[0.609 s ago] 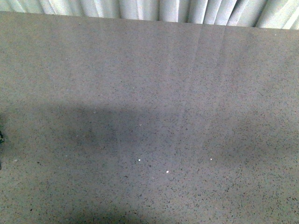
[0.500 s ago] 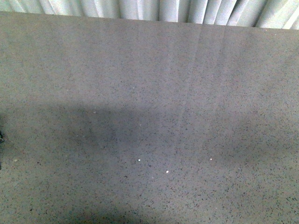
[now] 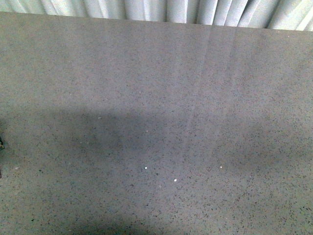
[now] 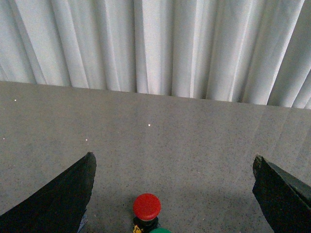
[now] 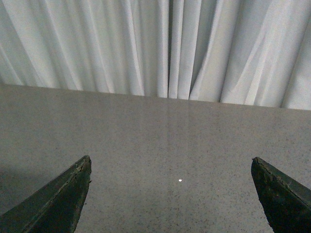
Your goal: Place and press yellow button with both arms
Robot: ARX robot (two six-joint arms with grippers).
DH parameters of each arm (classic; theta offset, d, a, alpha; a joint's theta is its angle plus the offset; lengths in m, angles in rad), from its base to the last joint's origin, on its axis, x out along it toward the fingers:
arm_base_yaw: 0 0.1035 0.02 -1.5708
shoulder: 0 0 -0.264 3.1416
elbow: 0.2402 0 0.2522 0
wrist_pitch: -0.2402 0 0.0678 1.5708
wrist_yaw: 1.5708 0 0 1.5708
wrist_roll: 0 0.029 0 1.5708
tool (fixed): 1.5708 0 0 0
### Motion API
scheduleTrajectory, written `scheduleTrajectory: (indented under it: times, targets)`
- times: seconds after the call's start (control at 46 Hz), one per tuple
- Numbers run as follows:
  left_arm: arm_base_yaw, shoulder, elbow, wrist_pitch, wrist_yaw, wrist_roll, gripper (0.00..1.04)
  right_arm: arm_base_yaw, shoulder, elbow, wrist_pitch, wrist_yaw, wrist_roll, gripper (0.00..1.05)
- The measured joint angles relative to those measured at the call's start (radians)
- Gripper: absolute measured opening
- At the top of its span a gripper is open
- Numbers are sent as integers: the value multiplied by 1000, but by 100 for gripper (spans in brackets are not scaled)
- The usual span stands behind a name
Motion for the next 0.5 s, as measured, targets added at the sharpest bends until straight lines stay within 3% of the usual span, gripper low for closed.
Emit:
scheduleTrajectory:
  times: [0.087, 0.109, 0.174, 0.261, 0.413, 0.5]
  targets:
    - [10, 14, 6, -24, 35, -6, 96, 0, 0, 0, 0, 0, 0, 96]
    - [34, 49, 40, -111, 135, -19, 96, 0, 0, 0, 0, 1, 0, 96]
    - [56, 219, 117, -222, 293, -40, 96, 0, 0, 0, 0, -3, 0, 96]
    - [70, 418, 150, -125, 338, -55, 96, 0, 0, 0, 0, -2, 0, 96]
    - [130, 659, 177, 89, 334, -63, 96, 0, 0, 0, 0, -2, 0, 96]
    - [190, 897, 208, 287, 329, -55, 96, 0, 0, 0, 0, -2, 0, 96]
